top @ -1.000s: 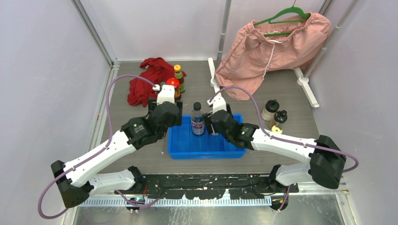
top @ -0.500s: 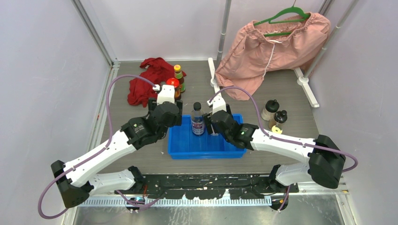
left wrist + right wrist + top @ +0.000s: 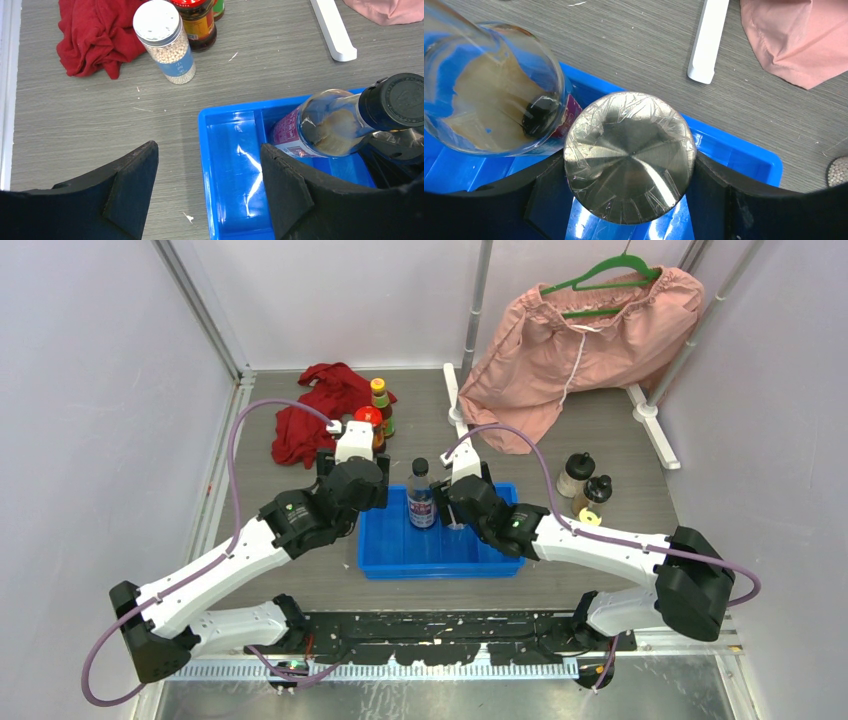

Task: Organize the condiment bottles
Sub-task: Place the bottle in the storage box.

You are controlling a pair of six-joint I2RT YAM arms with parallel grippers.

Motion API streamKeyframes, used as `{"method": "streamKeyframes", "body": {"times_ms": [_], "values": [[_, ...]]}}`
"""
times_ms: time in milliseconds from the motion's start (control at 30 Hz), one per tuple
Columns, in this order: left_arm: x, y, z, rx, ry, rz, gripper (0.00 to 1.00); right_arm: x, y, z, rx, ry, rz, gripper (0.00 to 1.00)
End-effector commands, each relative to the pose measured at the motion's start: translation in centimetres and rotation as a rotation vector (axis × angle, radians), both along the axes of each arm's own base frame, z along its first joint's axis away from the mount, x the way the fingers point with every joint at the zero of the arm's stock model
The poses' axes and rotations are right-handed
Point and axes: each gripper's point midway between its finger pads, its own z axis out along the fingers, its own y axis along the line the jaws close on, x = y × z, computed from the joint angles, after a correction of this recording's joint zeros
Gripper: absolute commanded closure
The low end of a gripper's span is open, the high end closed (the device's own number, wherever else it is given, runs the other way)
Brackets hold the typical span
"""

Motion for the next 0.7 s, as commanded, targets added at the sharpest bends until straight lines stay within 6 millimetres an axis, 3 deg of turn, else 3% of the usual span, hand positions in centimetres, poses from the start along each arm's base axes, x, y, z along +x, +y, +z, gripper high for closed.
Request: {"method": "streamKeyframes", "body": {"times_ms": [0,533,667], "values": [[0.48,0.00,0.93,-0.015,-0.039,0.014,0.25,0.74,0.61,2.00,0.070,-0.060,-0.023,0.63],[0.50,-0.22,0.90,-0.022,-0.037,0.010,0.25,0.43,0.10,2.08,0.074,-0.058,-0.028,0.48],[0.53,-0.27,0.83,-0.024,-0.036,0.010,0.25,0.37,-0.03,1.96,0.073,-0.056,-0.030,0.40]]}}
